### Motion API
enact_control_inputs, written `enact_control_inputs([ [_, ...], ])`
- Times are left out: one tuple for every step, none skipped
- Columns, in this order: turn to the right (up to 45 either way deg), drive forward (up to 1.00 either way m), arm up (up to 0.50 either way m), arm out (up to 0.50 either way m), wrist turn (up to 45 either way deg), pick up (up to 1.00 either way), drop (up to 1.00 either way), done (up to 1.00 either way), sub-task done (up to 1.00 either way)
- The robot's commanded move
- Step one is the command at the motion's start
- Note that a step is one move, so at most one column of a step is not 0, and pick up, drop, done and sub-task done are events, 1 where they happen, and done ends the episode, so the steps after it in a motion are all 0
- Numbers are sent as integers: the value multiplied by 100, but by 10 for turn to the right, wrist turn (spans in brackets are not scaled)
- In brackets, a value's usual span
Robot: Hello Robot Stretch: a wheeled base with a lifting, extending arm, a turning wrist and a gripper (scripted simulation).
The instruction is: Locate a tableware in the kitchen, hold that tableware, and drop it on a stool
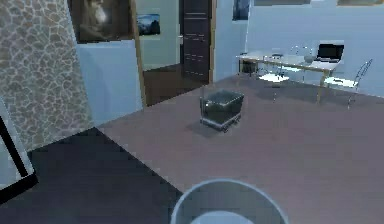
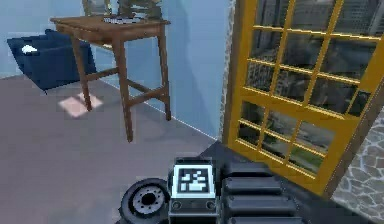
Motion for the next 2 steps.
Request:
enact_control_inputs([
  [-420, 0, 0, 0, 0, 0, 0, 0, 0],
  [0, 10, 0, 0, 0, 0, 0, 0, 0],
])
